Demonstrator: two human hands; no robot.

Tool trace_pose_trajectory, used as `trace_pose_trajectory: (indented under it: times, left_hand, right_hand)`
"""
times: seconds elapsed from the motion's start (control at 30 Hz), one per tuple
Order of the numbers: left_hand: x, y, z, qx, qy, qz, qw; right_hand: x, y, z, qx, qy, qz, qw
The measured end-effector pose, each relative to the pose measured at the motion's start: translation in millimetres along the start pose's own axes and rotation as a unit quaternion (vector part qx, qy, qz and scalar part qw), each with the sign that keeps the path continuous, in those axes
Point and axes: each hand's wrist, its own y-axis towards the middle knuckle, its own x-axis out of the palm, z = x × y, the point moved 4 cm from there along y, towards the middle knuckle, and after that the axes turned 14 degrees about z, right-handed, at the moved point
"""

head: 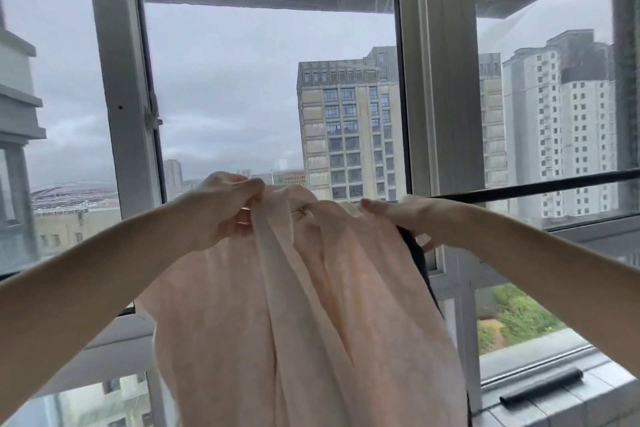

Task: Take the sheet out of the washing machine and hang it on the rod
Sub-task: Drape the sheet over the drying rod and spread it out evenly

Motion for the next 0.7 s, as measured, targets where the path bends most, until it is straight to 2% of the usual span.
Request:
trace_pose_trajectory:
  times: [0.1,0.2,0.3,0.37,0.43,0.57,0.63,0.7]
  left_hand:
    - [17,-8,1,-0.001,0.025,0.017,1.0]
    - [37,-17,8,0.035,0.111,-0.018,0.993]
    - [36,-14,15,0.084,0.25,-0.005,0.965]
    - [25,-6,19,0.109,0.3,0.021,0.947]
    - [9,3,20,0.118,0.277,0.051,0.952]
    - [-34,20,20,0.078,0.124,0.149,0.978]
    - [-45,21,16,0.034,0.052,0.132,0.989]
    - [-48,19,13,0.017,0.022,0.117,0.993]
  right_hand:
    - [25,-11,-11,0.004,0.121,-0.078,0.99]
    - [45,-20,-25,-0.012,0.181,-0.148,0.972]
    - [59,-23,-35,-0.022,0.263,-0.156,0.952]
    - [62,-24,-38,-0.041,0.271,-0.12,0.954]
    - [55,-26,-42,-0.037,0.26,-0.061,0.963]
    - [25,-15,-45,-0.047,0.245,0.017,0.968]
    - [14,-9,-45,-0.049,0.205,0.045,0.976]
    - [15,-9,-44,-0.054,0.152,0.042,0.986]
